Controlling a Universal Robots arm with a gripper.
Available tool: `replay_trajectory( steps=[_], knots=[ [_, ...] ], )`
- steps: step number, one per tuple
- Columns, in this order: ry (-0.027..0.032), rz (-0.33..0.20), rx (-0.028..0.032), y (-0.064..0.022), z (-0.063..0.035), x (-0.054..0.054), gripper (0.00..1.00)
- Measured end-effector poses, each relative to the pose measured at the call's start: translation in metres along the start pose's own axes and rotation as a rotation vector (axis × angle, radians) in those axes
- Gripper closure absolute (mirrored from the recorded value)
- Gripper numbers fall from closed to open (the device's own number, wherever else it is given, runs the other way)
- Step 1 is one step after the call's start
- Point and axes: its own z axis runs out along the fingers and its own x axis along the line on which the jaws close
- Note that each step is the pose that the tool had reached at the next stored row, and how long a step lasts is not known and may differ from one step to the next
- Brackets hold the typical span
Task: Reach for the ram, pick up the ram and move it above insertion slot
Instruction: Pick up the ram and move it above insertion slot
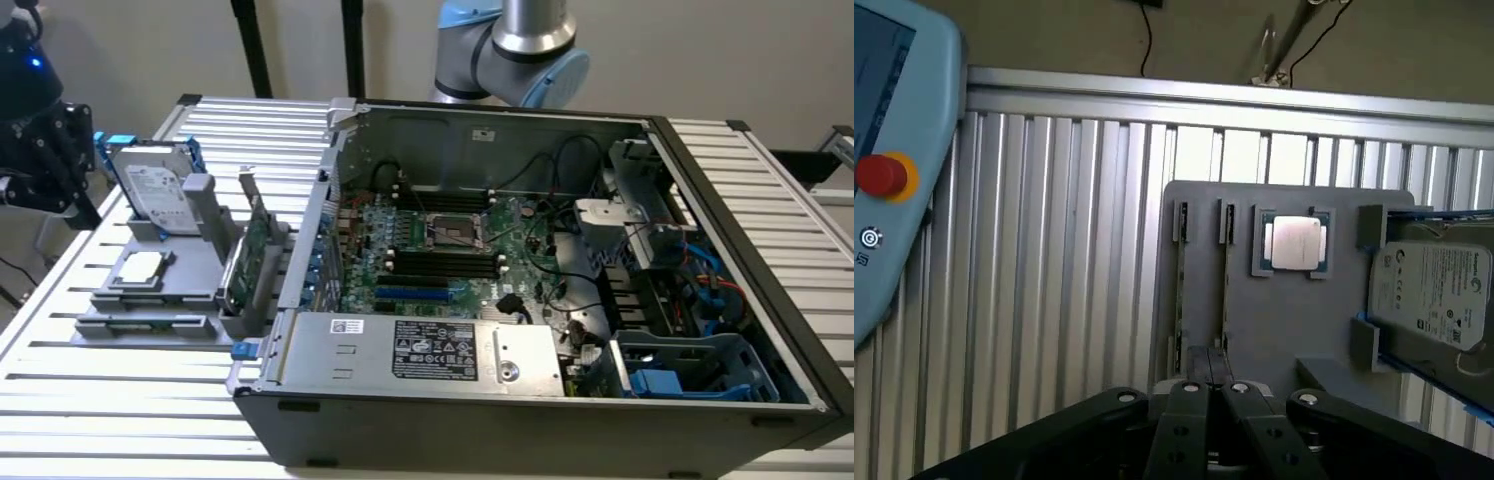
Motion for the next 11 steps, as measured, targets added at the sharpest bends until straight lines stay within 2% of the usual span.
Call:
replay_trajectory(
  steps=[4, 7, 10, 11],
  knots=[
    [0.001, -0.026, 0.0015, 0.0014, 0.0004, 0.0, 0.88],
    [0.0013, -0.032, 0.0028, 0.0021, 0.0009, -0.0001, 0.7],
    [0.0001, -0.037, 0.0029, 0.0025, 0.0029, 0.0001, 0.64],
    [-0.0011, -0.039, 0.003, 0.0026, 0.0044, 0.0002, 0.58]
  ],
)
